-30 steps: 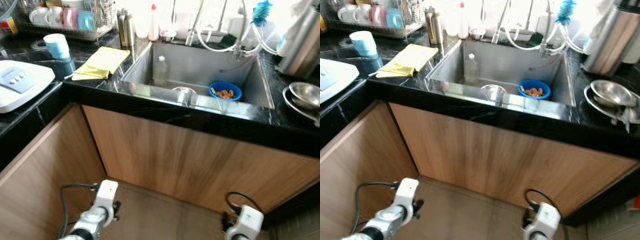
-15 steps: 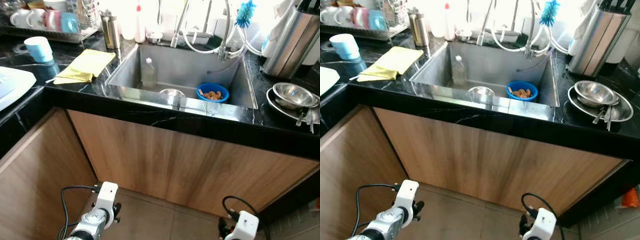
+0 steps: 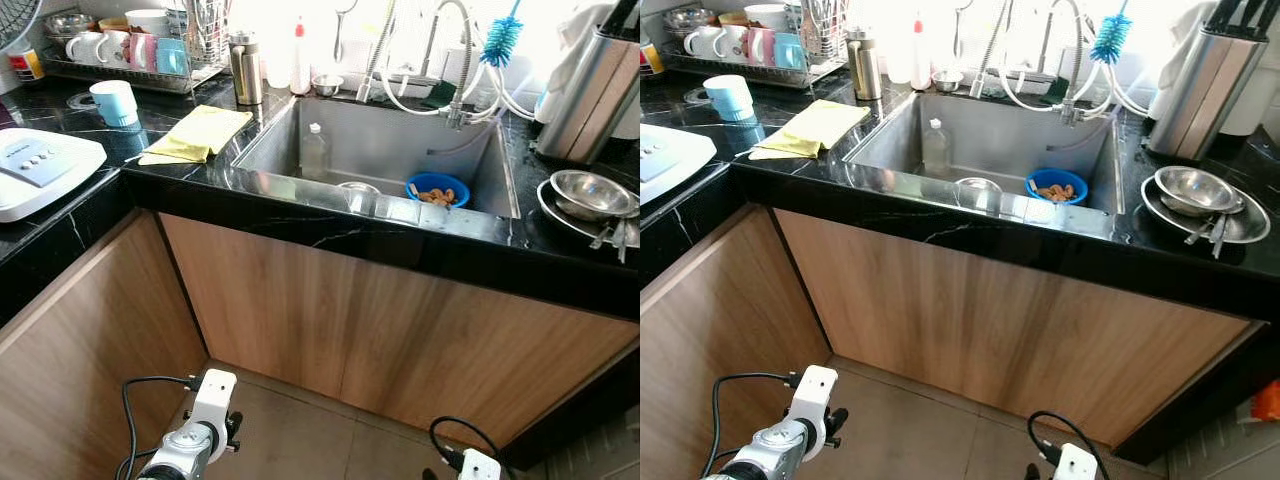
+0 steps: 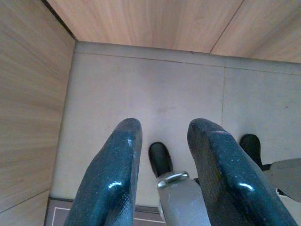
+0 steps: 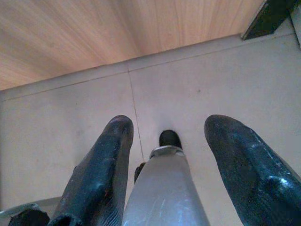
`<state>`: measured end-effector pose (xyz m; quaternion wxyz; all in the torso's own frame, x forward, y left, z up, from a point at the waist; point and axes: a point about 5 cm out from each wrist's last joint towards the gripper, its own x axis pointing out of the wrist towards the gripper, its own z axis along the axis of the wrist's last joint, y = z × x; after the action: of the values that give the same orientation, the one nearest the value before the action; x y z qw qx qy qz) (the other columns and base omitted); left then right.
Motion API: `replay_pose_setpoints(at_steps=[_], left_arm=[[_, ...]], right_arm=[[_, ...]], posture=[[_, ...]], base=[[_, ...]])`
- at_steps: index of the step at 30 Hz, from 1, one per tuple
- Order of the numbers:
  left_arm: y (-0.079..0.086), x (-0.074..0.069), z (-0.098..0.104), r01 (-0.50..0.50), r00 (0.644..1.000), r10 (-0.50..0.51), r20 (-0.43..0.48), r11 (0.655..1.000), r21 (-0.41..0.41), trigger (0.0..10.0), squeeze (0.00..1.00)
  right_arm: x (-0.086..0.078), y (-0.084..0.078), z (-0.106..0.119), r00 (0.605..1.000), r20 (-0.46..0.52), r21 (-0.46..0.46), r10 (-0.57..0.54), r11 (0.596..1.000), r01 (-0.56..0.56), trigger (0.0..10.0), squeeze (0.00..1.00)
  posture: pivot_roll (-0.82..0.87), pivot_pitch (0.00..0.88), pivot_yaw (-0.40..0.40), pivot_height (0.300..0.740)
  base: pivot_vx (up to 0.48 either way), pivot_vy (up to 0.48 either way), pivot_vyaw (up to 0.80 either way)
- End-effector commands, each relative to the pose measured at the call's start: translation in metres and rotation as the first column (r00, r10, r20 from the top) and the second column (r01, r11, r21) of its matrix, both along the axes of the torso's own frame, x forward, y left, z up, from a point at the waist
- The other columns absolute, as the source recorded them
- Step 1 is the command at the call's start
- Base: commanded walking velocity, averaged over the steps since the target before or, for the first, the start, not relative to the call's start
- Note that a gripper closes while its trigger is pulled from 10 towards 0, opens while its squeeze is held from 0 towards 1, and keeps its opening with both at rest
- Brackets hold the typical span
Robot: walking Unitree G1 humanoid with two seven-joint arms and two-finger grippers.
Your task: Kitchen organization
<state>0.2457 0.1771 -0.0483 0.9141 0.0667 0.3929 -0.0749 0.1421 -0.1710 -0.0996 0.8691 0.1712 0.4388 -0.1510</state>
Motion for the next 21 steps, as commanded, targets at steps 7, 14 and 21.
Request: replay_pose_setpoints(at_steps=[7, 14, 21], left_arm=[[0.0007, -0.0022, -0.0019, 0.009, 1.0, -0.008, -0.024, 1.0, 0.013, 10.0, 0.0], [0.0008, -0.0019, -0.0018, 0.01, 1.0, -0.01, -0.026, 1.0, 0.014, 10.0, 0.0], [-0.0002, -0.0022, -0.0021, 0.008, 1.0, -0.008, -0.03, 1.0, 0.008, 10.0, 0.0]], right_arm=[[0.0008, -0.0014, -0.0001, 1.0, -0.005, 0.001, -0.009, 1.0, 0.009, 10.0, 0.0], [-0.0035, -0.0029, -0.0023, 0.999, -0.036, 0.013, -0.009, 1.0, 0.009, 10.0, 0.0], [-0.0084, -0.0057, -0.0041, 0.998, -0.058, 0.007, -0.013, 1.0, 0.013, 10.0, 0.0]], posture=[[0.18, 0.057, -0.033, 0.732], [0.18, 0.057, -0.034, 0.732], [0.18, 0.061, -0.038, 0.732]], base=[[0.035, 0.0, 0.0], [0.261, 0.0, 0.0], [0.281, 0.0, -0.13]])
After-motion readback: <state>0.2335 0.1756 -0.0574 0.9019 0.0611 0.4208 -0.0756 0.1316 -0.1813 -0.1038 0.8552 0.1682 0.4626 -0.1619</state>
